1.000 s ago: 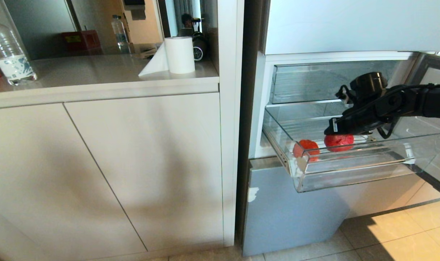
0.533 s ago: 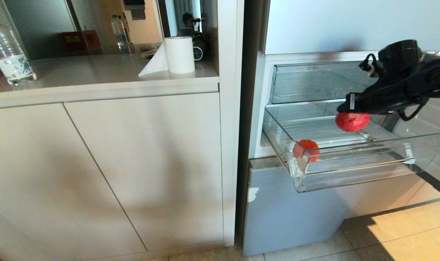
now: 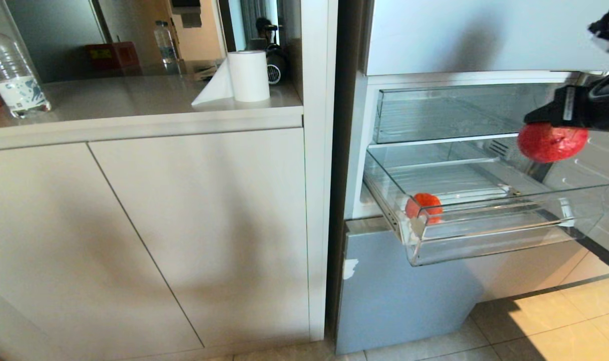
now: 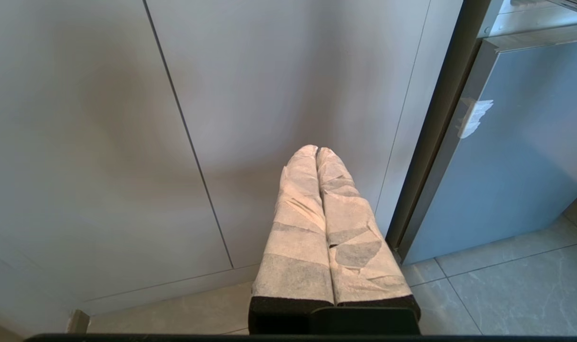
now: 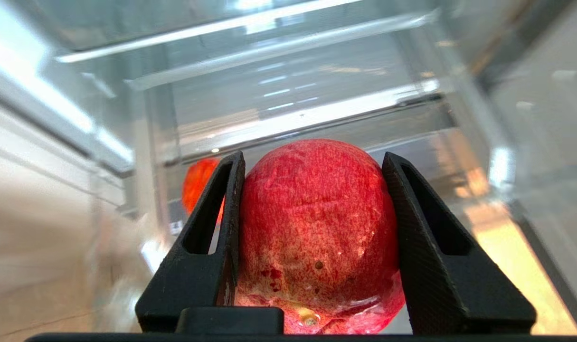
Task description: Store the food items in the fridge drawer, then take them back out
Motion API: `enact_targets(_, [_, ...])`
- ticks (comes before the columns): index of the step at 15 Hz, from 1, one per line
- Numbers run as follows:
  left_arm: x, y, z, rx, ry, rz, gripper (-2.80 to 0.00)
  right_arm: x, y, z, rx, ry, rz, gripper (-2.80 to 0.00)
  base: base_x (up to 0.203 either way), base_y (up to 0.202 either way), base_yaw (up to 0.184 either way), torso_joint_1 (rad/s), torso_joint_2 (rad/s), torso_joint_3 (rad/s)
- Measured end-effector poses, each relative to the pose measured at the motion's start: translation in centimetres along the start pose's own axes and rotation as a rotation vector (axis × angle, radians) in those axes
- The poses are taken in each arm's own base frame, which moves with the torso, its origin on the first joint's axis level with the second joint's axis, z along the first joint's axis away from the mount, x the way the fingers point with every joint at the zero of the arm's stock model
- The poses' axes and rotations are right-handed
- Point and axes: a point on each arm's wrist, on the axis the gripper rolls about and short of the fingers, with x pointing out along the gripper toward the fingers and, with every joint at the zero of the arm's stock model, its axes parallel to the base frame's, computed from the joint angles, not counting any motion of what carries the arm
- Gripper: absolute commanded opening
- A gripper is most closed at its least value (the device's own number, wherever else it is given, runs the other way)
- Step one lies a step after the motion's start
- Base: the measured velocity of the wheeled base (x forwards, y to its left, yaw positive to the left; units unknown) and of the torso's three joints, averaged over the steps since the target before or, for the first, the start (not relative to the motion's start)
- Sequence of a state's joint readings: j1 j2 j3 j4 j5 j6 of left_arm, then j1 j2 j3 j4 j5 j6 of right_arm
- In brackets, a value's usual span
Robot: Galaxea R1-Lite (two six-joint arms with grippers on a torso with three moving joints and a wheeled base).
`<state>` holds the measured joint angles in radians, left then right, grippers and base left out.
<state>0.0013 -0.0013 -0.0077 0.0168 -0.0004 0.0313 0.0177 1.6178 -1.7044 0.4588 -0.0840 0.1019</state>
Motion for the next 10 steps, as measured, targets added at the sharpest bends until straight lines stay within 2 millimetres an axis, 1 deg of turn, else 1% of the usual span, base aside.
enact_targets(3, [0.0, 0.0, 0.0, 0.0, 0.0, 0.0, -2.8, -7.2, -0.8, -0.9, 0.01, -0.084, -0.005, -2.8, 0.0, 0.0, 0.0, 0.0, 0.0, 0.0])
enact_targets(5, [0.0, 0.0, 0.0, 0.0, 0.0, 0.0, -2.8, -11.9, -1.4, -2.6, 0.016, -0.139, -0.014, -2.8, 0.0, 0.0, 0.0, 0.0, 0.0, 0.0])
enact_targets(7, [0.0, 0.0, 0.0, 0.0, 0.0, 0.0, -2.8, -16.1, -2.0, -5.3, 0.02, -0.2, -0.026, -2.8, 0.0, 0.0, 0.0, 0.0, 0.0, 0.0])
enact_targets(10, [0.0, 0.0, 0.0, 0.0, 0.0, 0.0, -2.8, -20.4, -3.1, -9.5, 0.043, -0.288, -0.134, -2.8, 0.0, 0.0, 0.0, 0.0, 0.0, 0.0])
